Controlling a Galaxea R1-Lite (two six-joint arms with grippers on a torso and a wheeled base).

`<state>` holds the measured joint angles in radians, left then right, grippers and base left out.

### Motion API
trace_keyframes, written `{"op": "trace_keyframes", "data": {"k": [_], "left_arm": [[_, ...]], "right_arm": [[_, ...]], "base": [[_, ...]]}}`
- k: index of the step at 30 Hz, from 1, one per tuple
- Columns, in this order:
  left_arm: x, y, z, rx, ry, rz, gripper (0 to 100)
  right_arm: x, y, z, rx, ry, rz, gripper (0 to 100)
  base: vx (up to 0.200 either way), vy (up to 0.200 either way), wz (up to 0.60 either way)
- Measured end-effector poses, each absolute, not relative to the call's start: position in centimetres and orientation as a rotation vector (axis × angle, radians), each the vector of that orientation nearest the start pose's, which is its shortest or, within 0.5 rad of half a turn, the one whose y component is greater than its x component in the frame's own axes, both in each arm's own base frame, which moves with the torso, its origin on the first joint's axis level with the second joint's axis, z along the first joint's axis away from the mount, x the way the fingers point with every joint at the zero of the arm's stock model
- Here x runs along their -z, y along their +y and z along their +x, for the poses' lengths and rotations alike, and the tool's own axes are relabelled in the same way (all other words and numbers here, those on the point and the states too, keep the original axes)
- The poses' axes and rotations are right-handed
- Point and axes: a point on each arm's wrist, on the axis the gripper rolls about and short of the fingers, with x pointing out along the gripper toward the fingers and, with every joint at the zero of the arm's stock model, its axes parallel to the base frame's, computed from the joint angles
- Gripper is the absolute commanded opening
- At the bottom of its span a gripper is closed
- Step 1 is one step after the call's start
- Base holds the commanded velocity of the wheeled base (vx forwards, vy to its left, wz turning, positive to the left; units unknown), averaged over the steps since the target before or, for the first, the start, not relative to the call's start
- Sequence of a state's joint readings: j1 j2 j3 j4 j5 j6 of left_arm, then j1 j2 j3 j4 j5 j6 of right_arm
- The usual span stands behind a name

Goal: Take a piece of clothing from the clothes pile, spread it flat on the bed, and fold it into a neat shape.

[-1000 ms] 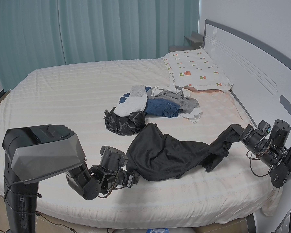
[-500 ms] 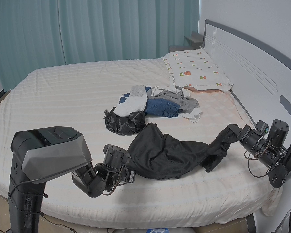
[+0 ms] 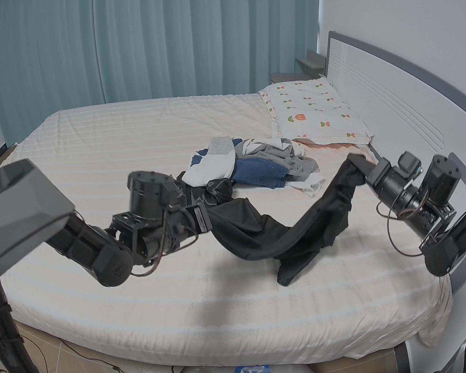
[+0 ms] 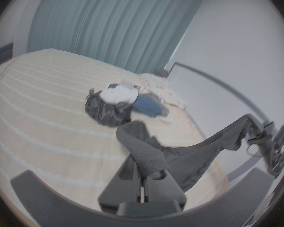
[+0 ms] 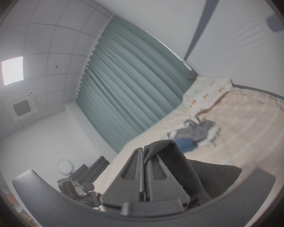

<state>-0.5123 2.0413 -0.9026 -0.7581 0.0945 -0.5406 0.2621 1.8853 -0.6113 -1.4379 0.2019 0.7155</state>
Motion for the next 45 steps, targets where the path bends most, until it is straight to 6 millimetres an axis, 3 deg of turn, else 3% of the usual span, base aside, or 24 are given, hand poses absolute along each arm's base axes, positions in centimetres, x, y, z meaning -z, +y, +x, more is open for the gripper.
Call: {"op": "trace_keyframes", "data": {"k": [5,9,13,18,27,37,45], "left_arm": [[-15.8,-16.8,31.5,0.350,0.362,-0.633,0],[-17.9,-15.8,30.2,0.381,0.335,-0.725,0],[-16.8,-15.0,28.7,0.373,0.388,-0.720,0],[-14.4,-14.2,26.9,0.374,0.506,-0.729,0],[-11.8,-15.2,24.6,0.411,0.665,-0.754,0],[-10.6,-15.1,23.9,0.399,0.720,-0.751,0],[-10.1,-14.8,23.6,0.386,0.741,-0.746,0]], "right_arm": [[-20.1,9.7,30.1,-0.573,-0.058,0.714,0],[-21.1,10.3,29.1,-0.614,-0.051,0.732,0],[-19.6,10.4,28.1,-0.635,0.019,0.765,0],[-16.2,10.7,26.8,-0.658,0.187,0.831,0],[-12.1,12.7,25.5,-0.670,0.378,0.857,0],[-10.9,12.4,24.4,-0.645,0.424,0.871,0],[-11.0,12.2,24.0,-0.610,0.406,0.872,0]], "base": [[0.000,0.000,0.00],[0.000,0.000,0.00],[0.000,0.000,0.00],[0.000,0.000,0.00],[0.000,0.000,0.00],[-0.180,0.000,0.00],[0.000,0.000,0.00]]}}
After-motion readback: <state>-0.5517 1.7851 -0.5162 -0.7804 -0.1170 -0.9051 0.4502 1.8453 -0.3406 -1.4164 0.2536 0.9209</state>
